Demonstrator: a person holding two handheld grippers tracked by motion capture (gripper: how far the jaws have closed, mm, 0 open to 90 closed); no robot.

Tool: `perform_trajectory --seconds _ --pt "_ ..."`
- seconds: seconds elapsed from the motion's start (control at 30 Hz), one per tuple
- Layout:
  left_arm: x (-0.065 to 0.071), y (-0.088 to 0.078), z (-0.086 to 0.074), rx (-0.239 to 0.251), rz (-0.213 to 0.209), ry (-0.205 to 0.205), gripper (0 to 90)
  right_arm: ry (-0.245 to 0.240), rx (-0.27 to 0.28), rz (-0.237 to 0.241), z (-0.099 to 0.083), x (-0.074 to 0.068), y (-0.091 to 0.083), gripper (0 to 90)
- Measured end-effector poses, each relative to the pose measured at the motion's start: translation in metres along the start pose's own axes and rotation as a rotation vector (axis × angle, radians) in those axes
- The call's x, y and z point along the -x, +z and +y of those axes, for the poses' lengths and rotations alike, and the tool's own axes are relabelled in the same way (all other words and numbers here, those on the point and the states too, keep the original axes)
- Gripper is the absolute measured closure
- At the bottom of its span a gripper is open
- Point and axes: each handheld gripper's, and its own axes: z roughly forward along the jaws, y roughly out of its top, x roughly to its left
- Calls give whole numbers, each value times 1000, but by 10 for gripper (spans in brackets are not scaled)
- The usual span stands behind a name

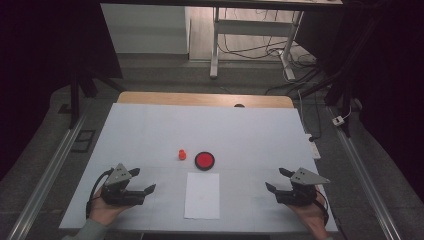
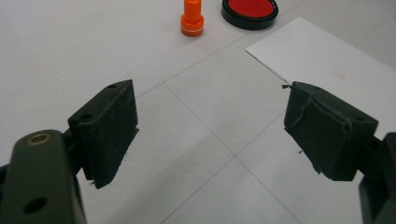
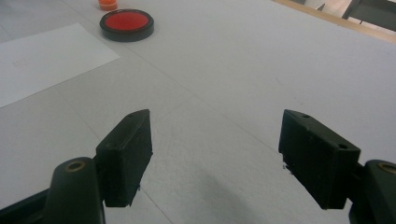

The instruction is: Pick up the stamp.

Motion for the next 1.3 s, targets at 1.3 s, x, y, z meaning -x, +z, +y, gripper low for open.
perform_trajectory --seconds 1.3 --pt "1 2 42 -15 -21 62 193 -1 -2 7 2 -2 3 265"
